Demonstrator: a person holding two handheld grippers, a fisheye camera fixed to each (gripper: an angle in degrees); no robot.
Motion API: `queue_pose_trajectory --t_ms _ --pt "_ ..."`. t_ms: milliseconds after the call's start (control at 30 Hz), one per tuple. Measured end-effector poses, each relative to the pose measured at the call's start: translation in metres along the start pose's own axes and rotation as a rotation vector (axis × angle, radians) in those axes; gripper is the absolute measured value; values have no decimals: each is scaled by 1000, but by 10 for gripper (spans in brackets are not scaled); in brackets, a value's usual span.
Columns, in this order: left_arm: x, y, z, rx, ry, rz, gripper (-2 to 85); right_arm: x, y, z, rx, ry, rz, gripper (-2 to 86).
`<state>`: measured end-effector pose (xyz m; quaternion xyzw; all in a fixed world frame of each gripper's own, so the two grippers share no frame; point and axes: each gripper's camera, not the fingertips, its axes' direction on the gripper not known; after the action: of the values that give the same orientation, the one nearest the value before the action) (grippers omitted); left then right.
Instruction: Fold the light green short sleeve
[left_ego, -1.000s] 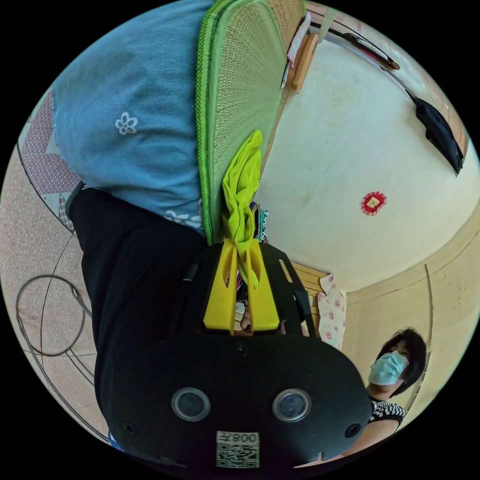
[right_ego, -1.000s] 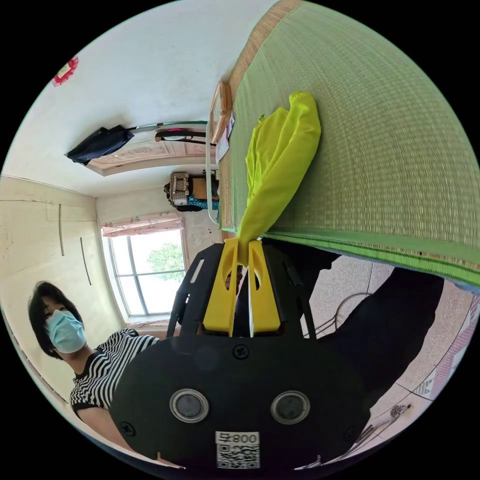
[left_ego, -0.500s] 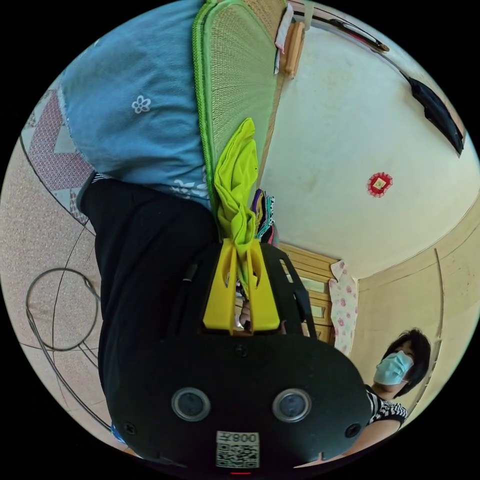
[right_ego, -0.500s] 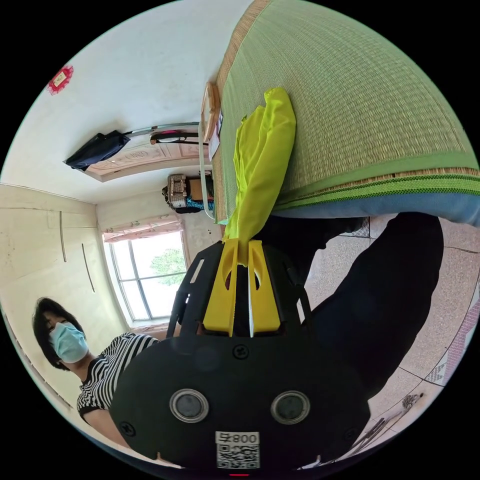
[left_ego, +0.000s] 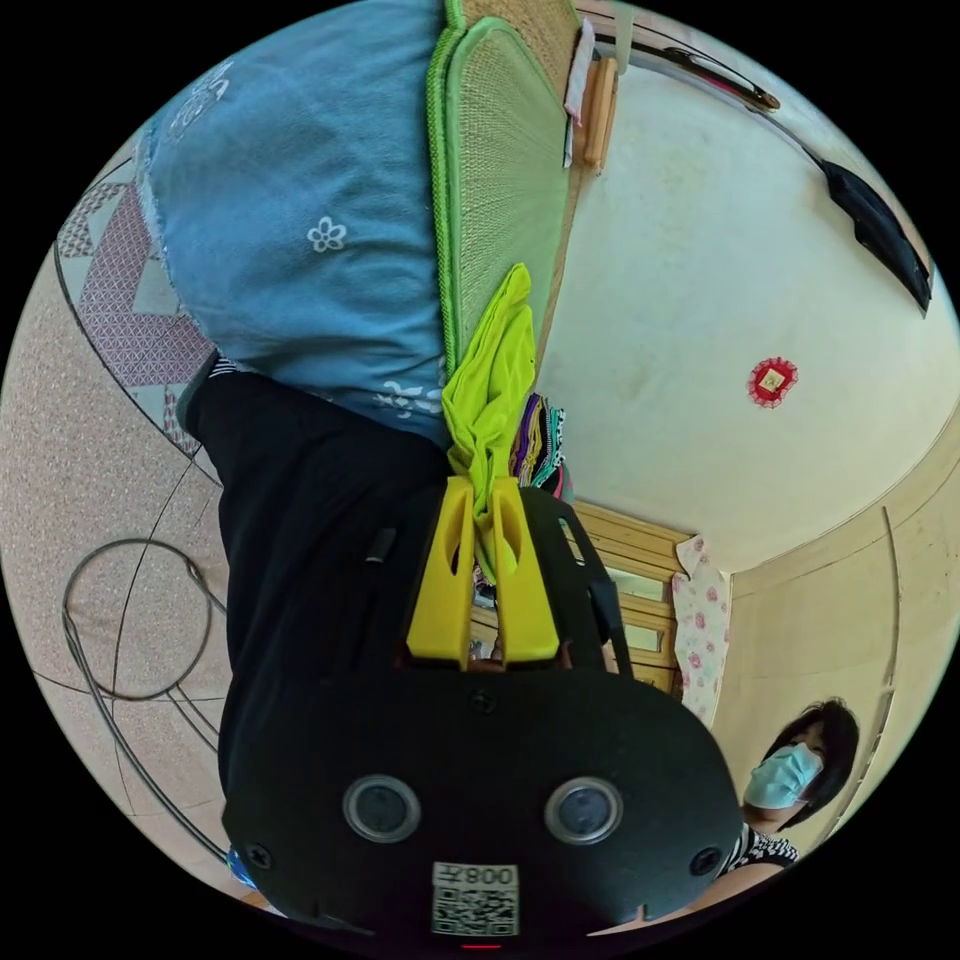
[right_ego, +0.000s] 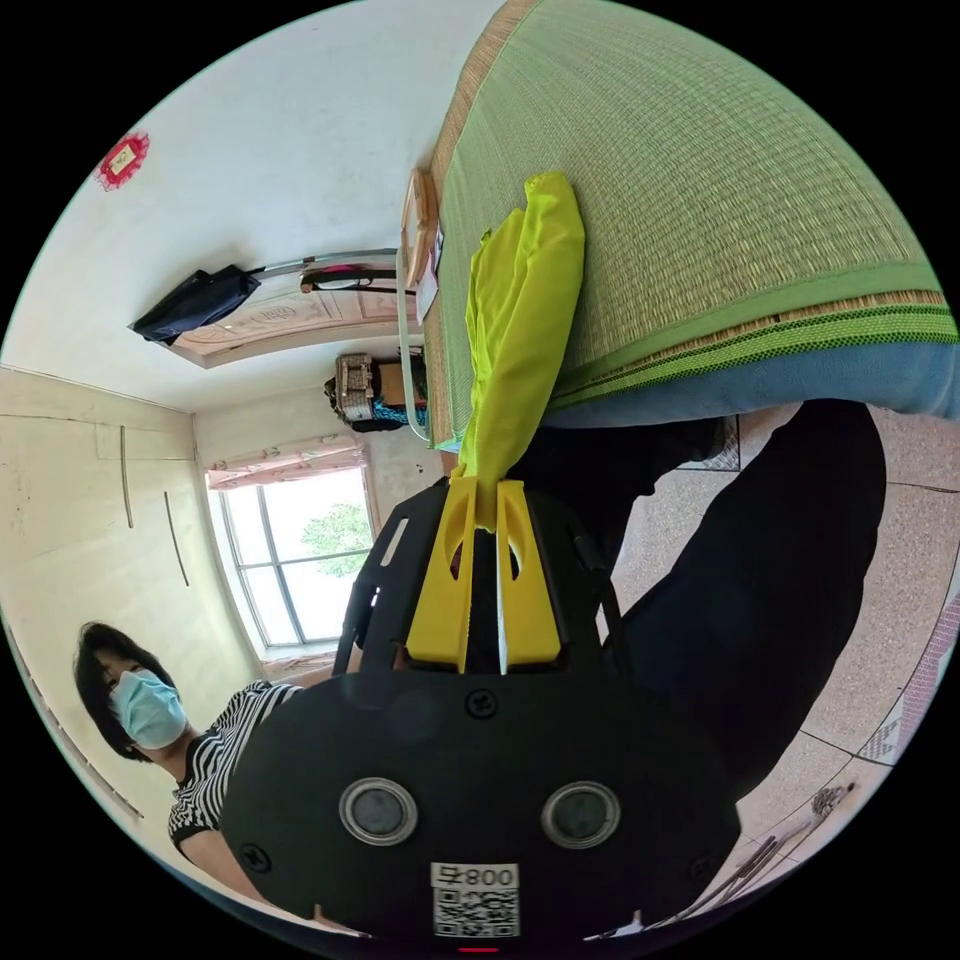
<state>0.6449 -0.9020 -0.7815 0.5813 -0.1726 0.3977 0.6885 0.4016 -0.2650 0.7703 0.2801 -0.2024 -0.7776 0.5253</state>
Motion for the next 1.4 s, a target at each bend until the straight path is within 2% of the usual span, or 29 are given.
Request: queue_pose_trajectory --t_ms 400,700,1067,1400 --pt "64 37 -26 -74 63 112 26 12 53 -47 5 -11 -72 22" --pt "113 81 -43 -100 178 159 25 16 119 -101 40 -62 -193 22" --pt "245 115 -36 -163 300 358 24 -2 199 -191 154 -141 -415 20" --pt "352 126 5 -262 363 427 24 21 256 -283 278 -196 -532 18"
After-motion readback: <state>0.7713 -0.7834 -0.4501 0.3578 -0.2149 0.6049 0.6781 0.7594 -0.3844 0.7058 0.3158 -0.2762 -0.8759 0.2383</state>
